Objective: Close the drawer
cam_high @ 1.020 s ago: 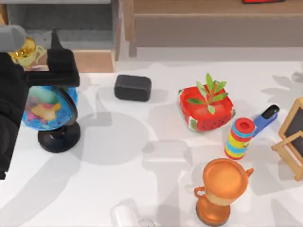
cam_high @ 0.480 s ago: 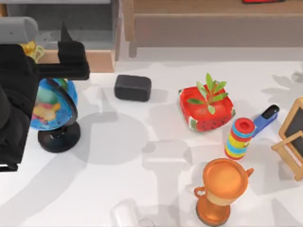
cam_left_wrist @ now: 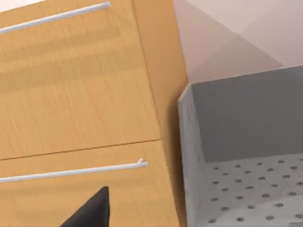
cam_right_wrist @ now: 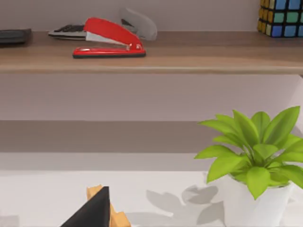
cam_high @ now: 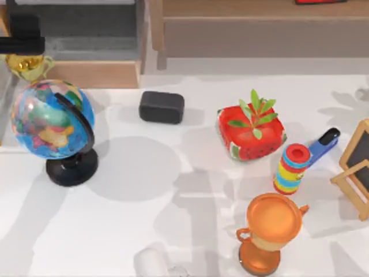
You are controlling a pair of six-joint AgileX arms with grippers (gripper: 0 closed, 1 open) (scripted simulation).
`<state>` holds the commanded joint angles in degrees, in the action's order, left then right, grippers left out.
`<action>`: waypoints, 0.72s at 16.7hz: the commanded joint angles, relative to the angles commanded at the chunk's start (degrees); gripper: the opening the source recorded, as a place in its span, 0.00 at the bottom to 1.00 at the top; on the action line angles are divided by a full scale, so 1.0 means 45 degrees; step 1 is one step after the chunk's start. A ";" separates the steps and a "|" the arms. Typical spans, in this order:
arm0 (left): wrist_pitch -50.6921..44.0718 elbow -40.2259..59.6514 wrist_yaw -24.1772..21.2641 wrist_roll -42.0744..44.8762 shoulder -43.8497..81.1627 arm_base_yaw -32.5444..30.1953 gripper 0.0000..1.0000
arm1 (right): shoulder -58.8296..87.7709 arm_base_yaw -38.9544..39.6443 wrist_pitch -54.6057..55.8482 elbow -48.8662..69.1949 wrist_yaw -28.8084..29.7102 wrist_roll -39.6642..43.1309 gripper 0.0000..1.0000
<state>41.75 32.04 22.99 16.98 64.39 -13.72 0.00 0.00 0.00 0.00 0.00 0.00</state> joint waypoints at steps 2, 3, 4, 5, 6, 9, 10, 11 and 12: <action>0.1503 0.0022 -0.1219 0.1445 0.0956 0.1808 1.00 | 0.0000 0.0000 0.0000 0.0000 0.0000 0.0000 1.00; 0.2268 0.0021 -0.1870 0.2212 0.1459 0.2735 1.00 | 0.0000 0.0000 0.0000 0.0000 0.0000 0.0000 1.00; 0.3032 0.0008 -0.2551 0.3009 0.1975 0.3666 1.00 | 0.0000 0.0000 0.0000 0.0000 0.0000 0.0000 1.00; 0.3784 -0.0017 -0.3250 0.3825 0.2498 0.4586 1.00 | 0.0000 0.0000 0.0000 0.0000 0.0000 0.0000 1.00; 0.4519 -0.0052 -0.3963 0.4654 0.3024 0.5490 1.00 | 0.0000 0.0000 0.0000 0.0000 0.0000 0.0000 1.00; 0.6549 -0.0224 -0.6147 0.7184 0.4616 0.7995 1.00 | 0.0000 0.0000 0.0000 0.0000 0.0000 0.0000 1.00; 0.7149 -0.0300 -0.6874 0.8020 0.5148 0.8732 1.00 | 0.0000 0.0000 0.0000 0.0000 0.0000 0.0000 1.00; 0.7708 -0.0384 -0.7592 0.8844 0.5677 0.9415 1.00 | 0.0000 0.0000 0.0000 0.0000 0.0000 0.0000 1.00; 0.8221 -0.0474 -0.8299 0.9650 0.6199 1.0039 1.00 | 0.0000 0.0000 0.0000 0.0000 0.0000 0.0000 1.00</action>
<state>78.75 29.90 -14.36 60.41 92.29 31.46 0.00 0.00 0.00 0.00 0.00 0.00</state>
